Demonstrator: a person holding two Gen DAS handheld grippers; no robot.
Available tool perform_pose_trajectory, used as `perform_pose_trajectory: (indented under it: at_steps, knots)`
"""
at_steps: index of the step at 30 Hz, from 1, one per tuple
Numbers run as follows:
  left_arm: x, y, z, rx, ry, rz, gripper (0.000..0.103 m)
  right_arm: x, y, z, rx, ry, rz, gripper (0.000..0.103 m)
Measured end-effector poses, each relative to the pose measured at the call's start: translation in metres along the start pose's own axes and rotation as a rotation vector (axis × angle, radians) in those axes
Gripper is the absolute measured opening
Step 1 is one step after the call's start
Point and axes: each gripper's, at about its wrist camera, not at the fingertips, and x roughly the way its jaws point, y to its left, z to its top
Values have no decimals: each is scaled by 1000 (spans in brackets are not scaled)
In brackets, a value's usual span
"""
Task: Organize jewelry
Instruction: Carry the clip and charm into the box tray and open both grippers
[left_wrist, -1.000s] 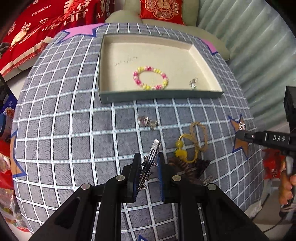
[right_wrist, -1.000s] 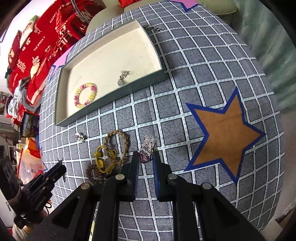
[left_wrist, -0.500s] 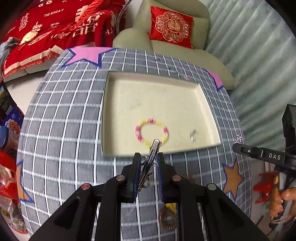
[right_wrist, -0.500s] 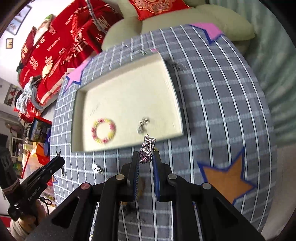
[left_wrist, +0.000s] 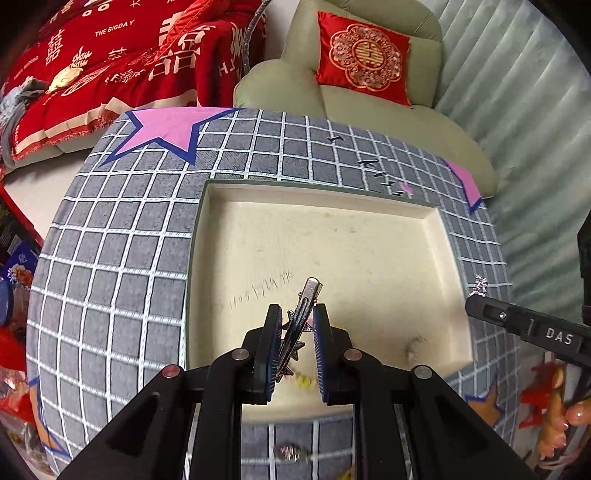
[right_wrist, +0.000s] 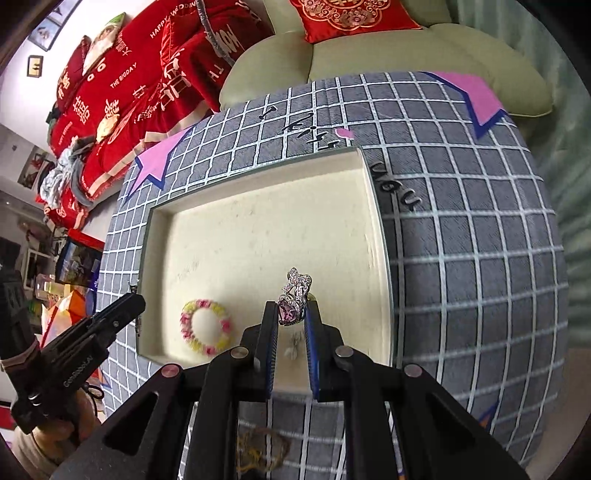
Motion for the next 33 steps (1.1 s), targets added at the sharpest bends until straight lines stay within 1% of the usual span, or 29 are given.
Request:
perform_pose_trajectory:
  at_steps: [7, 12, 16, 21, 25, 26, 27, 28, 29, 30, 31, 33]
  knots:
    - [36, -4, 14, 10, 24, 65, 26, 28, -5, 17, 2, 24, 8, 15]
    - [54, -8, 18, 26, 39, 100, 26, 47, -10, 27, 4, 35, 9, 15]
    - [65, -9, 16, 26, 58, 125, 26, 58, -14, 27, 5, 55, 0, 16]
    - [75, -13, 12, 65, 82, 165, 27, 66, -16, 25, -1, 73, -17, 17]
    - [76, -14, 11, 75, 84, 173, 27, 68, -18, 23, 7, 83, -22, 18]
    - [76, -15, 12, 80, 86, 177, 27, 68, -19, 23, 9, 87, -21, 21]
    - [77, -16, 11, 87, 89, 182, 27, 68, -19, 22, 10, 82, -15, 31]
    - [77, -17, 12, 98, 91, 190, 27, 67, -19, 22, 10, 81, -11, 38]
    - [77, -18, 12, 103, 93, 194, 27, 67, -18, 23, 7, 81, -8, 54]
    - [77, -18, 12, 103, 96, 195, 27, 66, -16, 23, 1, 80, -13, 65]
    - [77, -17, 12, 97, 102, 193, 27, 66, -14, 23, -1, 78, -15, 66]
    - [74, -17, 12, 82, 102, 182, 27, 61, -14, 22, 6, 68, 7, 66]
